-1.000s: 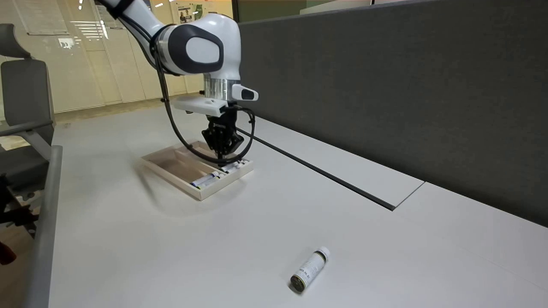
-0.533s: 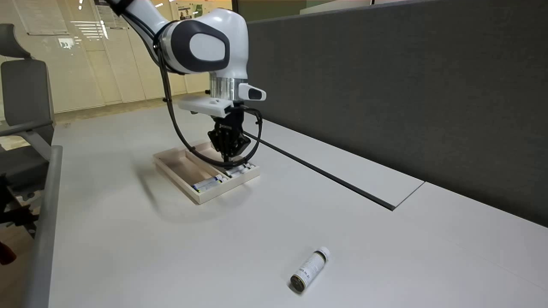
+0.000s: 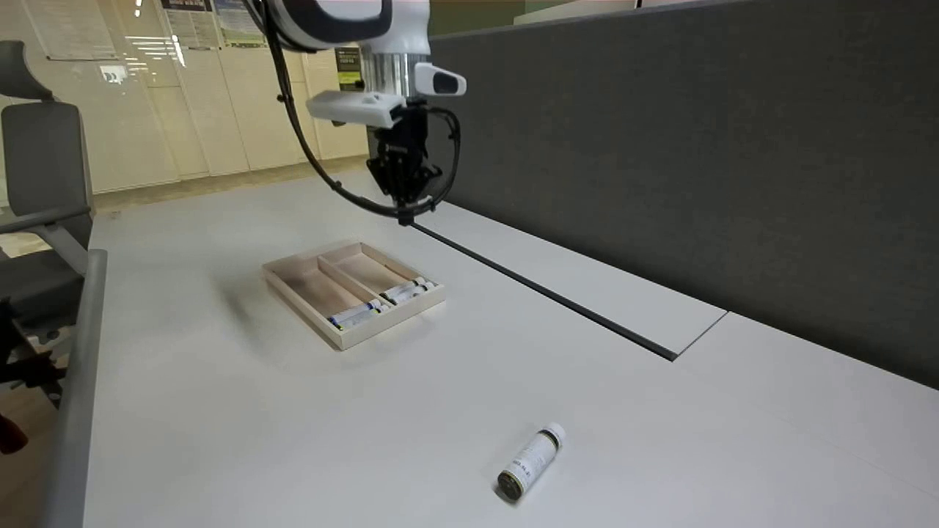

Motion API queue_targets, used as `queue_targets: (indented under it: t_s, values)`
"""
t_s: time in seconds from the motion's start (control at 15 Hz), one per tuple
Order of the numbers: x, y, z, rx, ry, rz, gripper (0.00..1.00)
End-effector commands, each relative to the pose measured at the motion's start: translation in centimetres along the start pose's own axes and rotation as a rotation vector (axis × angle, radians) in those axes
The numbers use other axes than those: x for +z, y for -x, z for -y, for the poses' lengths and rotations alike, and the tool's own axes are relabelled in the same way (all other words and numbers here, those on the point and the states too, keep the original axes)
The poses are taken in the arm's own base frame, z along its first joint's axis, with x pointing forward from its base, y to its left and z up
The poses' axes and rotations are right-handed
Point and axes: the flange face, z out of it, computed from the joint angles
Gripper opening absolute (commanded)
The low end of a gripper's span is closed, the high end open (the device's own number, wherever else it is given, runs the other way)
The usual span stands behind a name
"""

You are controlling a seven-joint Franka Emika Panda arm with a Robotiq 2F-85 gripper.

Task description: Put a bottle on the tray

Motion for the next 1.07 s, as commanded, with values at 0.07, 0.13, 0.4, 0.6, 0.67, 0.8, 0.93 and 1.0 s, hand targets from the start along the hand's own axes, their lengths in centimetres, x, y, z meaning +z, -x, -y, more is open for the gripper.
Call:
queue_targets:
  t_s: [0.07, 0.13, 0.4, 0.6, 0.67, 0.8, 0.93, 1.0]
  values:
    - [-7.3, 0.9, -0.2, -0.004, 0.017, -0.009, 0.33]
    - [-8.4, 1.1, -0.3, -0.003, 0.022, -0.008, 0.39]
    - [-11.1, 1.9, -0.9, 0.01, 0.031, 0.005, 0.67]
    - [-11.8, 2.2, -1.3, 0.015, 0.037, 0.007, 0.87]
    - [-11.8, 2.3, -1.4, 0.019, 0.036, 0.009, 0.93]
    - [-11.1, 1.7, -1.4, 0.018, 0.03, 0.002, 0.82]
    - [-11.1, 1.8, -1.6, 0.02, 0.03, 0.005, 0.94]
    - [-11.1, 1.8, -1.6, 0.019, 0.03, 0.005, 0.98]
